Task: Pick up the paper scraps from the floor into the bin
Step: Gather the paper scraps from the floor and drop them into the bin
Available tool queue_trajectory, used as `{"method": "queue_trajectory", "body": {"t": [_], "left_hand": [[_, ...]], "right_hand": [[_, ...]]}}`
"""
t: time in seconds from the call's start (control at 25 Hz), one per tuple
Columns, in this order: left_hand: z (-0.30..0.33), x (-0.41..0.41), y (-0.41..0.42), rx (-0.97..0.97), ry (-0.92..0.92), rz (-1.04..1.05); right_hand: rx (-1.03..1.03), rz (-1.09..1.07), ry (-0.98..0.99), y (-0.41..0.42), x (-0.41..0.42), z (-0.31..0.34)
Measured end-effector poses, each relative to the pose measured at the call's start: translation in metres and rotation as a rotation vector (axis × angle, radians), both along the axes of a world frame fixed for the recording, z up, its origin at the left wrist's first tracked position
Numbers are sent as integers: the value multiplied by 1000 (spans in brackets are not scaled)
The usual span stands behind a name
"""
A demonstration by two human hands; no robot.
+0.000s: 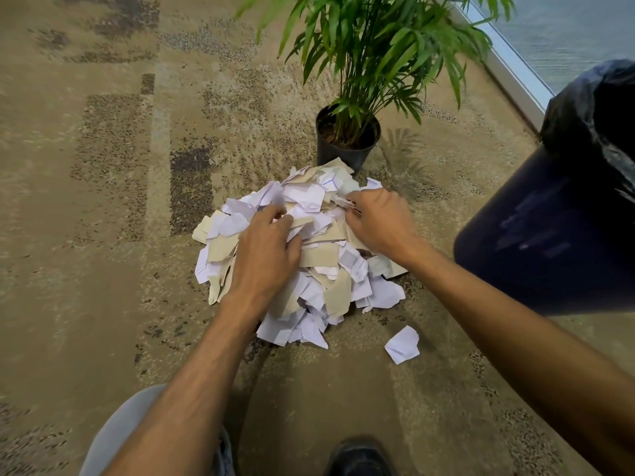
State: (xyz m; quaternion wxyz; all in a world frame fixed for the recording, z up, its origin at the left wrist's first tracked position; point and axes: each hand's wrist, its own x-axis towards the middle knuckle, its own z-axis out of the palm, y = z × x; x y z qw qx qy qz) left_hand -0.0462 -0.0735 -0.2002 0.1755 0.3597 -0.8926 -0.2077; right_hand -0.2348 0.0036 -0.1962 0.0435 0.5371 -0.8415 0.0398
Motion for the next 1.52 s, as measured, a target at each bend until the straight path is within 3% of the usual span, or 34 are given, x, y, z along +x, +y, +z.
{"method": "queue_trajectory", "body": {"t": [0.44, 0.68, 1.08, 1.28, 1.52], "left_hand": [[43, -4, 4, -179, 287, 40], [86, -21, 25, 30, 495, 96], [213, -114, 101, 45, 676, -118], [240, -188, 152, 51, 522, -267], [233, -246, 201, -14, 16, -434]], "right_hand": [[-472, -95, -237, 39, 4, 53], [-631, -146, -376, 64, 8, 105], [-790, -268, -129, 160, -29, 237], [-673, -482, 5, 212, -65, 249], [-376, -581, -126, 242, -104, 216]]}}
